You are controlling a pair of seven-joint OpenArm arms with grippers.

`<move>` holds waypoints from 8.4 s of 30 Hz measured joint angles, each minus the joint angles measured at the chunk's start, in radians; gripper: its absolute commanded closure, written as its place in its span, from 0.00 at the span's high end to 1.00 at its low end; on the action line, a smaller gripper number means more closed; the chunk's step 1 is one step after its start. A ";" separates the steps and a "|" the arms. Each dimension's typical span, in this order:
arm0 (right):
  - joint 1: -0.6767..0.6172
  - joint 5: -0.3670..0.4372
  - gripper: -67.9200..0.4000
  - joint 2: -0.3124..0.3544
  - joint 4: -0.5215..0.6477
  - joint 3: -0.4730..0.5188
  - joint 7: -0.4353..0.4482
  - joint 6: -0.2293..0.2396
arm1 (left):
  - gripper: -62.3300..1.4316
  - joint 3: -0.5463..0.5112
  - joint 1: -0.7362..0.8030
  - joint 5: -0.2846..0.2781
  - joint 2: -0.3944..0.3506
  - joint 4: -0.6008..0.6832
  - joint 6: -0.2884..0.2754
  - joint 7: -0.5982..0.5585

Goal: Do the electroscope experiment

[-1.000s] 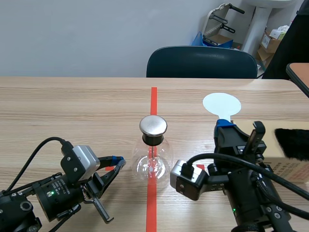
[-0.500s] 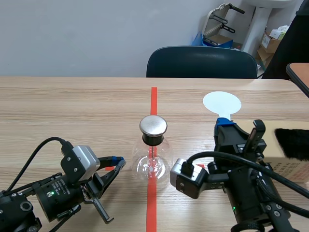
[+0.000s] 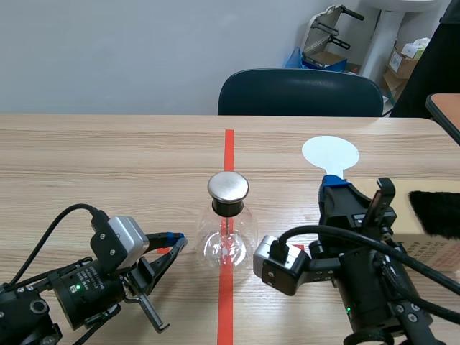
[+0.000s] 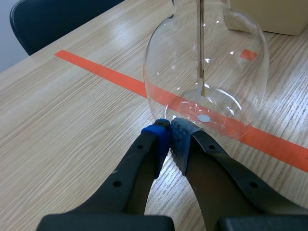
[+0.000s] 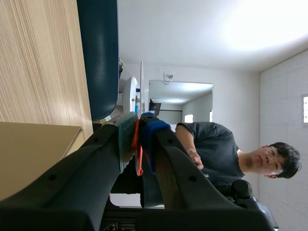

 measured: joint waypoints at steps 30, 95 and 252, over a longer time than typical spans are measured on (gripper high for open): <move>0.000 0.000 0.03 0.000 0.000 0.000 0.000 0.000 | 0.09 0.000 0.000 0.000 0.000 0.000 0.000 0.000; 0.000 0.000 0.03 0.000 0.000 0.000 0.072 0.000 | 0.09 0.000 0.000 0.000 0.000 0.000 0.000 0.013; 0.002 0.000 0.03 0.000 0.000 0.000 -0.023 -0.037 | 0.09 0.000 0.003 0.000 0.000 0.000 0.000 0.040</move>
